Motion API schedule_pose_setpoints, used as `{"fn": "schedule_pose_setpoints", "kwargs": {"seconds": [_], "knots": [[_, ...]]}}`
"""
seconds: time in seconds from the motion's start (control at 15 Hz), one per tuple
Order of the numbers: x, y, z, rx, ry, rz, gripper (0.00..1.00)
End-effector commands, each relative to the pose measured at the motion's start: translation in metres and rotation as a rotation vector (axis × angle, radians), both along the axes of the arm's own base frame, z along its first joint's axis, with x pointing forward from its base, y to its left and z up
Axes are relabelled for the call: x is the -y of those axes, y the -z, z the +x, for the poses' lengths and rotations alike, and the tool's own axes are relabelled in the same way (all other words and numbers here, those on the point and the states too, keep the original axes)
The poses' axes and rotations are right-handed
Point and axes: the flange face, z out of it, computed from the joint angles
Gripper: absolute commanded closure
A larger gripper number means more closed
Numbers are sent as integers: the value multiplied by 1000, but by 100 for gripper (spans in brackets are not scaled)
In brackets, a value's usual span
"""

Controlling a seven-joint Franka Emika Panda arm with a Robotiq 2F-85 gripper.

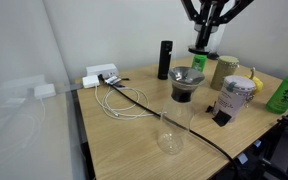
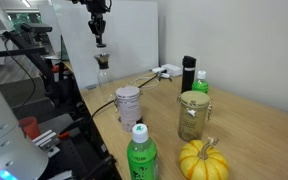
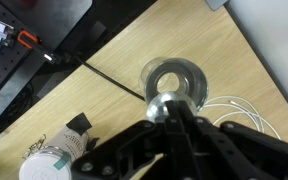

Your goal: Pick the lid from the table and place it on top of the jar

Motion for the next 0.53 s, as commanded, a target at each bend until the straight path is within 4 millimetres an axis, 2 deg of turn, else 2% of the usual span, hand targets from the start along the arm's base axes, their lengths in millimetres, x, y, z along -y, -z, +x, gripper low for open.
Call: {"fn": "schedule_pose_setpoints", "kwargs": {"seconds": [0.0, 0.2, 0.47], "knots": [[-10, 8, -10, -35, -56, 20, 98], [-18, 21, -13, -23, -80, -8, 98], [-28, 29, -8, 9, -99, -6, 98]]}}
